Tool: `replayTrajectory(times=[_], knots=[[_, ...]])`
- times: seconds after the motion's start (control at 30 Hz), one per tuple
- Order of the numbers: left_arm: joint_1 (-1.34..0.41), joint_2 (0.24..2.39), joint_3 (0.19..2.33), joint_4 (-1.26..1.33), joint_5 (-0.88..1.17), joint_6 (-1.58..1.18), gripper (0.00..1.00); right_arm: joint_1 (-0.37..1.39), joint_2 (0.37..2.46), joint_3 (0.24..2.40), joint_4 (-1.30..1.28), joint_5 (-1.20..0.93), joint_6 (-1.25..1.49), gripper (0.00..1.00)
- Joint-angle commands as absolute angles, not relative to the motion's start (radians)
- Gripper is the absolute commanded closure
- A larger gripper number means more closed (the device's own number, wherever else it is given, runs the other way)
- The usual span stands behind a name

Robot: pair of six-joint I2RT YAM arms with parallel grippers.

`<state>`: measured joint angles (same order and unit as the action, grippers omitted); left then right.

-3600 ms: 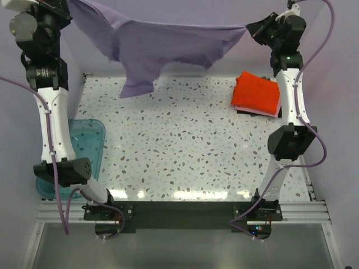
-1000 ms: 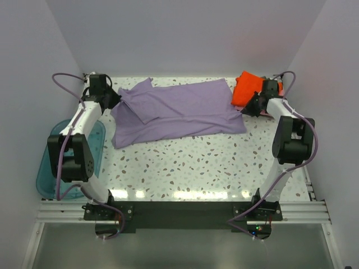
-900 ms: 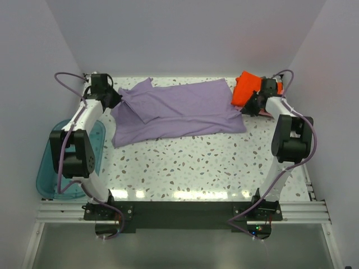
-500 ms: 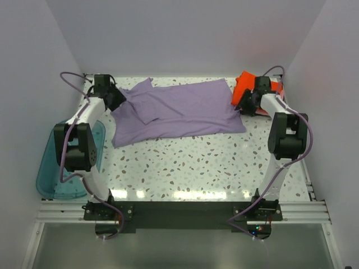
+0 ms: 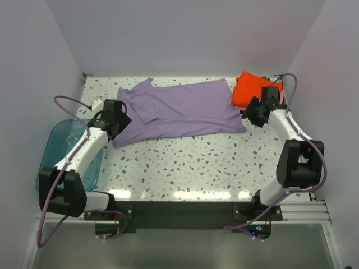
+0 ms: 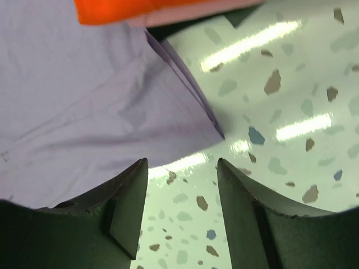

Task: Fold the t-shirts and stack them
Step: Fold the tshirt

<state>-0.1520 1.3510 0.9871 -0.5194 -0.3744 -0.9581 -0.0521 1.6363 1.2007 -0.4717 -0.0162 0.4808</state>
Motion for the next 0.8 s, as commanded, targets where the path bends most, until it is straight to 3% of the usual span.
replayTrajectory(times=[0.0, 0.77], knots=[[-0.186, 1.289, 0.873, -0.545, -0.502, -1.095, 0.29, -0.046, 1.592, 1.086, -0.396, 0.002, 0.511, 0.44], [-0.187, 1.506, 0.877, -0.505, -0.561, -1.190, 0.49, -0.038, 1.723, 1.039, -0.270, -0.046, 0.604, 0.44]])
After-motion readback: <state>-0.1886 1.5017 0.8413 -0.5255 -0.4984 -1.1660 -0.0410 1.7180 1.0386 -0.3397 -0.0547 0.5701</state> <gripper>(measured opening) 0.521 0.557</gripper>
